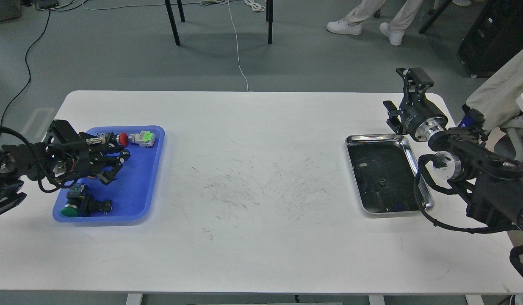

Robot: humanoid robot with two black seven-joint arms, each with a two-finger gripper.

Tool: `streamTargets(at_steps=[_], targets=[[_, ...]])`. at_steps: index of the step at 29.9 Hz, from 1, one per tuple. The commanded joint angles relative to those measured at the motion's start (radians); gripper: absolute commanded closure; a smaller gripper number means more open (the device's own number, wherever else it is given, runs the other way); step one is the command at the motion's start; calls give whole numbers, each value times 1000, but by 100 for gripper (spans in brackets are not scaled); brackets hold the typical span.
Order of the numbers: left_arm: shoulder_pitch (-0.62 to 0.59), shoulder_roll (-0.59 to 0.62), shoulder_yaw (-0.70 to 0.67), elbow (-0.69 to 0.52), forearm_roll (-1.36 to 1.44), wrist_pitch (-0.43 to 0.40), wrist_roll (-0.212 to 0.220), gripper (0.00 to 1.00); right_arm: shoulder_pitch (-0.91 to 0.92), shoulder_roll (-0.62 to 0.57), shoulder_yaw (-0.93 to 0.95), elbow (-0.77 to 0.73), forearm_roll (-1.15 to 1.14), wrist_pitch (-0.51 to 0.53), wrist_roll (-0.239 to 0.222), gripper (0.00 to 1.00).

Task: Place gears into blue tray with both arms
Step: 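Carry the black part into the blue tray and release it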

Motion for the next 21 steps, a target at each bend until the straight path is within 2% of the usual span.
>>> streamTargets(at_steps=[1, 7, 12, 16, 18, 21], targets=[[15, -1, -8, 5, 0, -1, 0, 89, 0, 0, 0, 0, 0, 0, 0, 4], [35, 1, -22, 5, 0, -1, 0, 82, -2, 0, -2, 0, 0, 0, 0, 3], [36, 1, -33, 2, -1, 0, 0, 70, -2, 0, -2, 0, -11, -1, 0, 3], [41, 9, -63, 2, -1, 0, 0, 65, -3, 0, -2, 0, -11, -1, 0, 4], [50, 12, -72, 2, -1, 0, 0, 59, -3, 0, -2, 0, -11, -1, 0, 4], [52, 15, -92, 2, 0, 0, 0, 59, -3, 0, -2, 0, -12, -1, 0, 4]])
